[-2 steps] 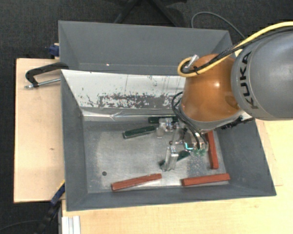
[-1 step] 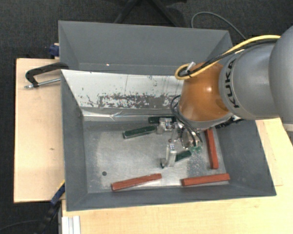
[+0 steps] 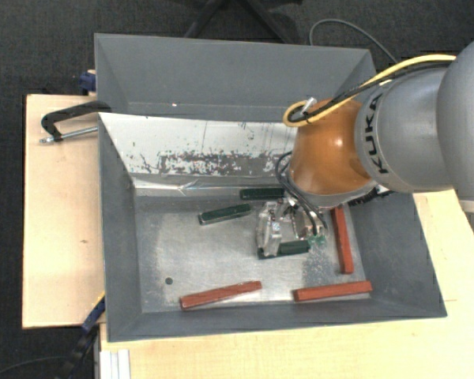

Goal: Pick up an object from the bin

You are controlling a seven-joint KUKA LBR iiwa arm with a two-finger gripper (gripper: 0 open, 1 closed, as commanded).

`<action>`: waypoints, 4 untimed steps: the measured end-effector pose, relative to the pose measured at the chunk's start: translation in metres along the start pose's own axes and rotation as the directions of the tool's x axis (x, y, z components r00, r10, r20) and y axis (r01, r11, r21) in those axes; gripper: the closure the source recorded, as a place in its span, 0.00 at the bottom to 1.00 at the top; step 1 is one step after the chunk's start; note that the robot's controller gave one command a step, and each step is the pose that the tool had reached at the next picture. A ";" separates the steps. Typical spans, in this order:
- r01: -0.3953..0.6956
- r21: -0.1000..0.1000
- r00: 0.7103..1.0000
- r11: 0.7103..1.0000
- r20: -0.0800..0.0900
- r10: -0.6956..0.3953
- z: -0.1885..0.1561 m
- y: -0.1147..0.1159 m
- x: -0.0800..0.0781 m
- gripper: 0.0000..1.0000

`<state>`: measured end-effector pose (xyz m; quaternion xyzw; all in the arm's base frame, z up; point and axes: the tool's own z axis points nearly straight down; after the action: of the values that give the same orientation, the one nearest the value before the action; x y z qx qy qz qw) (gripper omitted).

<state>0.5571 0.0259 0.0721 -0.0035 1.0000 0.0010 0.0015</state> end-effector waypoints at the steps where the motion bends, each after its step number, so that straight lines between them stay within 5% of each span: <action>1: 0.306 0.002 0.952 0.952 0.009 -0.306 -0.107 0.034 -0.033 1.00; 2: 0.022 0.000 1.000 1.000 -0.004 -0.022 -0.066 0.051 -0.012 1.00; 3: 0.092 0.002 0.996 0.996 0.006 -0.092 -0.085 0.030 -0.042 1.00; 4: 0.092 0.001 0.996 0.996 0.003 -0.092 -0.084 0.030 -0.041 0.00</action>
Offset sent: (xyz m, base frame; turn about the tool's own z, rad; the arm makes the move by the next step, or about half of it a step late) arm 0.0296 0.0325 0.1028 -0.3102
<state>0.5976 0.0565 0.1564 -0.0495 0.9988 0.0008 0.0031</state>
